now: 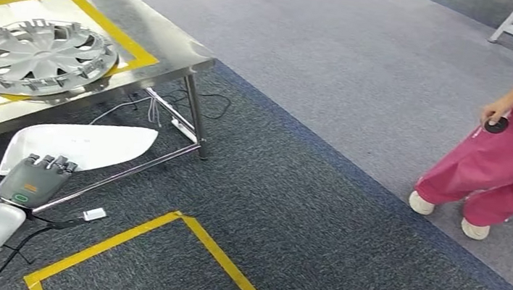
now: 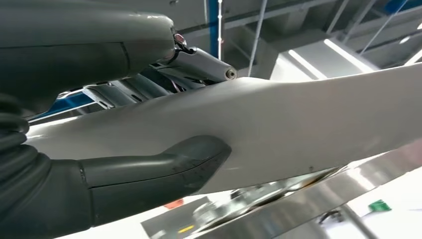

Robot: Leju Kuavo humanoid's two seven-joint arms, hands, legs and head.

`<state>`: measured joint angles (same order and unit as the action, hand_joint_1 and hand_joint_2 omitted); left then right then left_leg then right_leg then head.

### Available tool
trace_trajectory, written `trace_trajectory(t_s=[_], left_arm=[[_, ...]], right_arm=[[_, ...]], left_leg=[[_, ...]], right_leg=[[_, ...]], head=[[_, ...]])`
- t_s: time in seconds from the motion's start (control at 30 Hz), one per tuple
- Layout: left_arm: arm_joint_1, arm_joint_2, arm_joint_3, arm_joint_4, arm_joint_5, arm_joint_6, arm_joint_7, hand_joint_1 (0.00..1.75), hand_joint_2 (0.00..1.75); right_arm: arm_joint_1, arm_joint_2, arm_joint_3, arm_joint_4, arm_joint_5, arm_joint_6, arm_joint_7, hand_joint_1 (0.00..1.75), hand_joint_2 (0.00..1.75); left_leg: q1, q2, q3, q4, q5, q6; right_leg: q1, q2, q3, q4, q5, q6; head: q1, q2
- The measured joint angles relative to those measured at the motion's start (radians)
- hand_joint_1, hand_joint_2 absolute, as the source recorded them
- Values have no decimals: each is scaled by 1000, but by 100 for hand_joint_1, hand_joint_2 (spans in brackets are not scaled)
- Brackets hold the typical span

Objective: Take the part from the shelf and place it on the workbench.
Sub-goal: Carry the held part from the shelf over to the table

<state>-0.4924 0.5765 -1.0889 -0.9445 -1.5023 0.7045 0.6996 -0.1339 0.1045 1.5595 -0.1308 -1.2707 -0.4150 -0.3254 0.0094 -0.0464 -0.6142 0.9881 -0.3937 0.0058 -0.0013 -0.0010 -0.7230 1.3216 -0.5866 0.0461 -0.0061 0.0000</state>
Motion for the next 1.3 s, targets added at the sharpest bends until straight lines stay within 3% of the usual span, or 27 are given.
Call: trace_trajectory(t_s=[0.07, 0.13, 0.2, 0.27, 0.33, 0.4, 0.47, 0.5, 0.53, 0.57, 0.63, 0.7, 0.77, 0.8, 0.83, 0.87, 0.93, 0.97, 1.0, 1.03, 1.07, 1.13, 1.17, 1.23, 1.3], left_arm=[[1, 0, 0, 0, 0, 0, 0, 175, 175], [1, -1, 0, 0, 0, 0, 0, 175, 175], [1, -1, 1, 0, 0, 0, 0, 175, 175], [4, 3, 0, 0, 0, 0, 0, 175, 175], [5, 7, 0, 0, 0, 0, 0, 175, 175], [1, 5, 0, 0, 0, 0, 0, 175, 175], [2, 2, -1, 0, 0, 0, 0, 175, 175], [4, 1, -2, 0, 0, 0, 0, 175, 175], [5, 1, -3, 0, 0, 0, 0, 175, 175], [5, 2, -3, 0, 0, 0, 0, 175, 175], [1, 2, -2, 0, 0, 0, 0, 175, 175], [-2, 0, 0, 0, 0, 0, 0, 175, 175], [1, 0, 0, -1, 0, 0, 0, 175, 175], [4, 0, 0, -1, 0, 0, 0, 175, 175], [5, 1, 0, -1, 0, 0, 0, 175, 175], [4, 1, 1, -1, 0, 0, 0, 175, 175], [3, 0, 1, -1, 0, 0, 0, 175, 175], [4, -2, 1, -2, 0, 0, 0, 175, 175], [6, -2, 0, -2, 0, 0, 0, 175, 175], [7, -3, 0, -2, 0, 0, 0, 175, 175], [7, -3, 0, -2, 0, 0, 0, 175, 175], [6, -3, 0, -2, 0, 0, 0, 175, 175], [5, -3, 1, -2, 0, 0, 0, 175, 175], [5, -2, 1, -2, 0, 0, 0, 175, 175], [8, 1, 1, -2, 0, 0, 0, 175, 175]], right_arm=[[0, 0, 0, 0, 0, 0, 0, 0, 0], [-2, 0, 0, 0, 0, -1, 0, 0, 0], [-2, 0, 0, 0, 0, -1, 0, 0, 0], [-3, 0, 0, 0, 0, -1, 0, 0, 0], [-4, 2, 0, 0, 2, -2, 0, 0, 0], [-3, 2, 0, 0, 5, -2, -1, 0, 0], [0, 3, 0, 0, 6, -2, -1, 0, 0], [0, 3, 0, 0, 6, -2, 0, 0, 0], [0, 3, 0, 0, 6, -2, 0, 0, 0], [-1, 3, 0, 0, 6, -2, 0, 0, 0], [-2, 3, 0, 0, 6, -2, 0, 0, 0], [-2, 3, 0, 0, 6, -2, -1, 0, 0], [-3, 3, 0, 0, 6, -2, 0, 0, 0], [-3, 3, 0, 0, 6, -2, 0, 0, 0], [-4, 3, 0, 0, 6, -2, -1, 0, 0], [-4, 3, 0, 0, 6, -2, -1, 0, 0], [-3, 3, 0, 0, 6, -2, -1, 0, 0], [-2, 3, 0, 0, 6, -2, -1, 0, 0], [-1, 3, 0, 0, 6, -2, -1, 0, 0], [0, 3, 0, 0, 6, -2, -1, 0, 0], [-1, 3, 0, 0, 6, -2, -1, 0, 0], [-2, 3, 0, 0, 6, -2, -1, 0, 0], [-2, 3, 0, 0, 6, -2, -1, 0, 0], [-3, 3, 0, 0, 6, -2, 0, 0, 0], [-4, 4, 0, 0, 6, -2, 0, 0, 0]], left_leg=[[1, -29, 1, 1, 0, -2], [2, -55, -1, 4, 0, -9], [4, -79, -7, 4, 3, -22], [8, -93, -11, -1, 8, -36], [5, -49, -27, 28, -12, -46], [1, 14, -80, 135, -70, -53], [2, 33, -140, 261, -118, -57], [2, 35, -151, 285, -118, -58], [3, 37, -143, 270, -100, -58], [2, 44, -116, 221, -69, -58], [-2, 87, -40, 84, -15, -53], [-7, 116, -1, 11, -3, -41], [-7, 97, -1, 4, -6, -28], [-5, 86, 0, 3, -6, -23], [-2, 74, 0, 3, -6, -17], [1, 64, 1, 2, -5, -11], [4, 42, 1, 2, -5, -3], [4, 30, 1, 2, -5, -2], [4, 17, 1, 2, -5, -1], [5, 3, 1, 2, -5, -2], [6, -11, 2, 3, -5, -3], [8, -39, 2, 5, -6, -10], [8, -52, 1, 8, -6, -16], [10, -74, -6, 8, -1, -29], [13, -83, -10, 3, 3, -41]], right_leg=[[-2, 15, 36, -98, 70, -4], [-8, 62, 97, -233, 127, -7], [-11, 85, 124, -285, 138, -12], [-8, 64, 129, -289, 141, -23], [-9, 41, 132, -296, 145, -37], [-8, 16, 134, -300, 146, -46], [-6, -11, 134, -300, 143, -49], [-6, -24, 134, -300, 142, -49], [-6, -37, 136, -300, 141, -48], [-6, -50, 138, -300, 139, -46], [-2, -73, 143, -298, 132, -38], [8, -93, 148, -297, 125, -29], [11, -115, 155, -298, 119, -21], [10, -111, 155, -294, 113, -16], [7, -92, 149, -277, 100, -11], [5, -64, 131, -238, 77, -6], [2, -12, 64, -101, 14, 0], [2, -4, 29, -34, -11, 1], [2, -1, 5, 5, -18, 1], [1, 0, 1, 4, -4, 0], [0, 4, 17, -40, 29, -1], [-7, 41, 83, -186, 102, -2], [-11, 61, 111, -243, 122, -2], [-12, 77, 133, -284, 127, -8], [-11, 58, 135, -286, 131, -21]], head=[[0, 0], [0, 0], [-1, 0], [-1, 0], [-5, 0], [-10, 0], [-11, 0], [-11, 0], [-11, 0], [-11, 0], [-12, 0], [-12, 0], [-9, 0], [-8, 0], [-7, 0], [-4, 0], [1, 0], [2, 0], [2, 0], [2, 0], [2, 0], [2, 0], [1, 0], [1, 0], [1, 0]])
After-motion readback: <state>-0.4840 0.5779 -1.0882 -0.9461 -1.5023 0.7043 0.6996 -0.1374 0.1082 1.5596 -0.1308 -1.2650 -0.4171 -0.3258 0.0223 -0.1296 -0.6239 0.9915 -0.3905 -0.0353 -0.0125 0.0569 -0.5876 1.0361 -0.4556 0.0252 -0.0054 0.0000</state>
